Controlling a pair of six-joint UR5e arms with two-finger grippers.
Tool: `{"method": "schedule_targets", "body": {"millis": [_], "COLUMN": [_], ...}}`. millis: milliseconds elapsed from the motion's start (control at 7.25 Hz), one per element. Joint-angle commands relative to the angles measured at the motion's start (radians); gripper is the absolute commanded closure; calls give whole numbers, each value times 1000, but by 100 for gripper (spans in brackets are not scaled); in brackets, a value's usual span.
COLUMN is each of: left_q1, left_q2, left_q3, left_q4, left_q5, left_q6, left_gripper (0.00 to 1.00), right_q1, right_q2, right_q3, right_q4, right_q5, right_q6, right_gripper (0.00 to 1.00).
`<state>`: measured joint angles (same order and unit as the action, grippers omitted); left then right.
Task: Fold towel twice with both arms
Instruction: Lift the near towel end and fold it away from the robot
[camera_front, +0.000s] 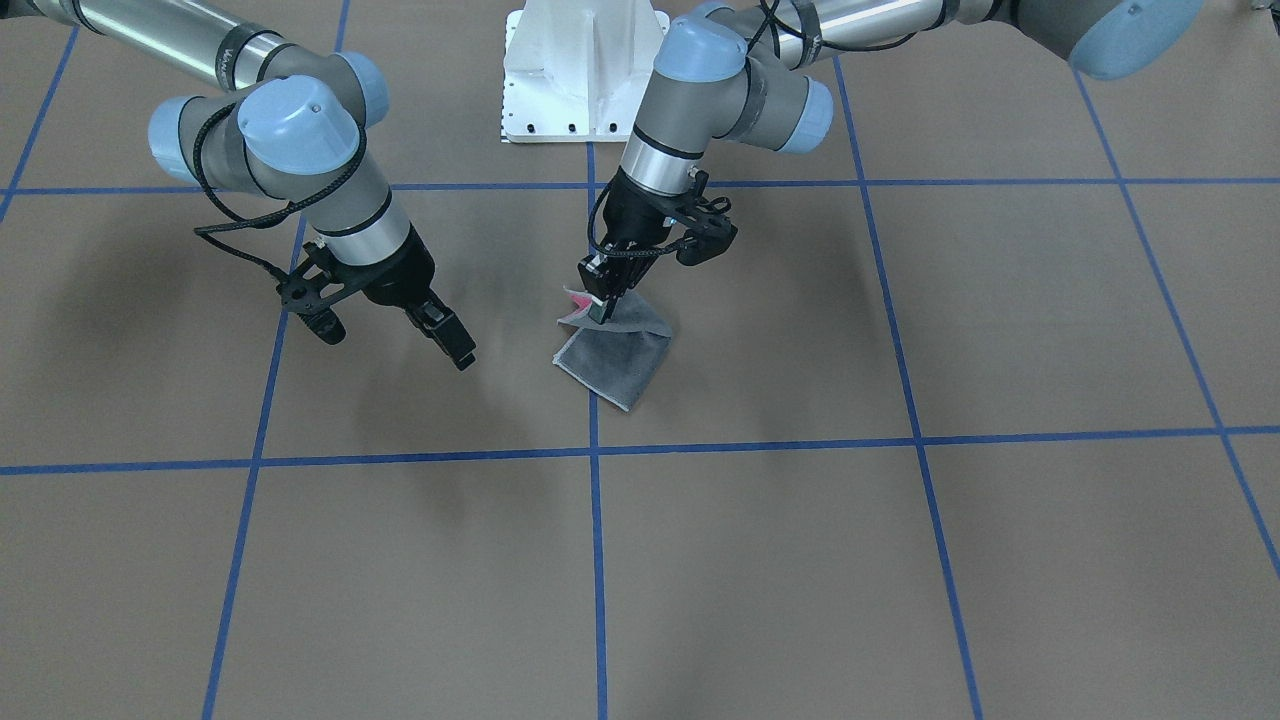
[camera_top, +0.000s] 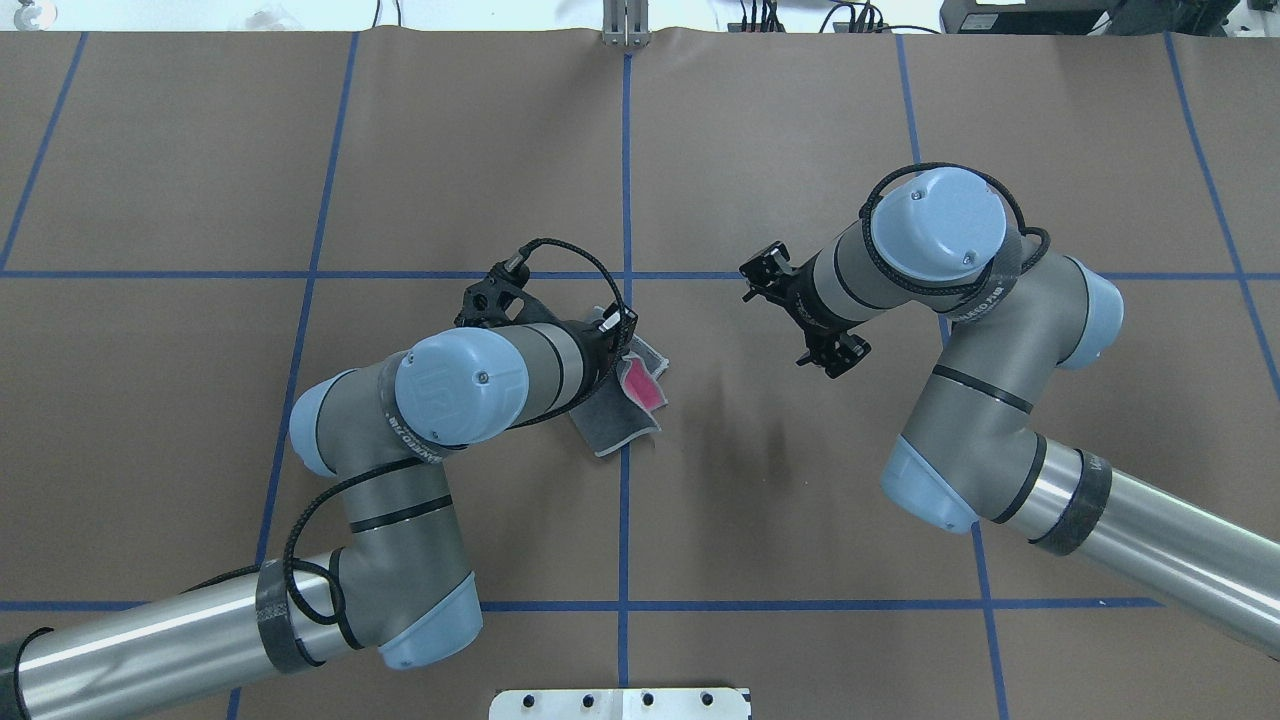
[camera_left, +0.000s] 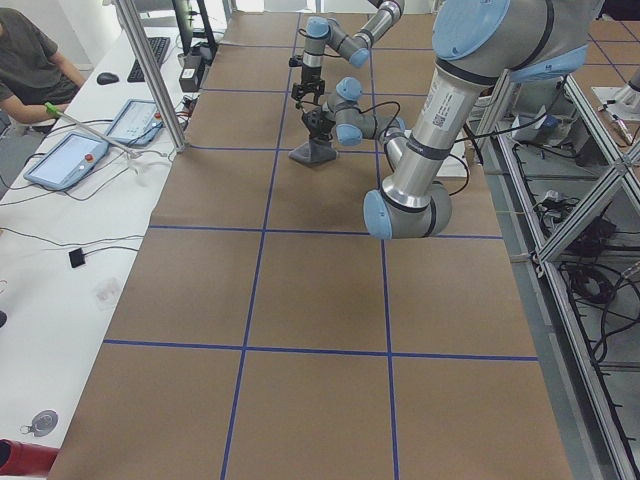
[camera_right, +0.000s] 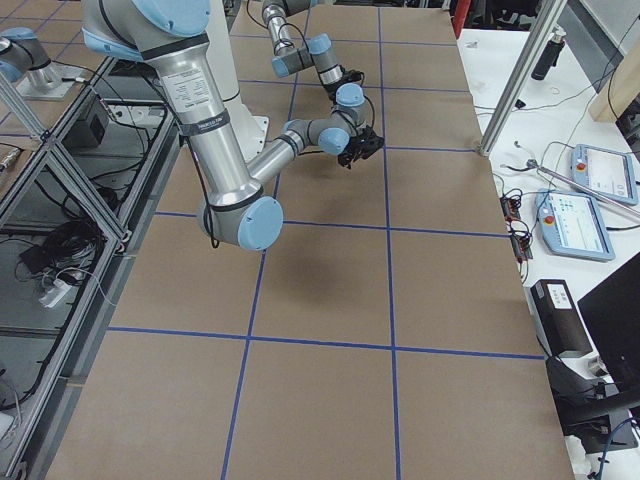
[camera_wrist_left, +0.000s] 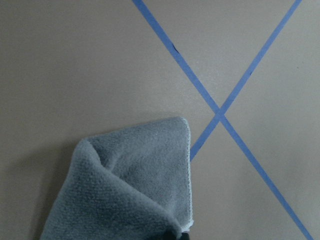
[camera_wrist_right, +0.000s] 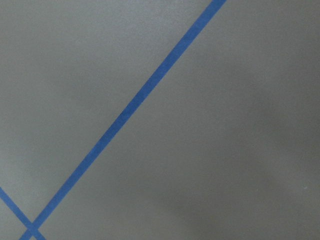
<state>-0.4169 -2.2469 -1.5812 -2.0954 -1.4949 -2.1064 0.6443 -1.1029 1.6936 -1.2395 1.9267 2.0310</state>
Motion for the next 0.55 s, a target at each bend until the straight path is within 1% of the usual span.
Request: {"method": "schedule_targets", "body": {"millis": [0,414], "left_q1": [-34,-63], "left_q2": [-33,-40], "left_q3": [53,96], "left_q4": [0,-2], "left_q5": [-2,-21], "left_q6": [17,19], "left_gripper": [100,100], "right_q1": [0,-6], "right_q2": [0,0], "right_q3": [0,0], "right_q4": [0,0], "right_q5": [-2,-8], "right_q6": [0,0], "right_gripper": [0,0]}}
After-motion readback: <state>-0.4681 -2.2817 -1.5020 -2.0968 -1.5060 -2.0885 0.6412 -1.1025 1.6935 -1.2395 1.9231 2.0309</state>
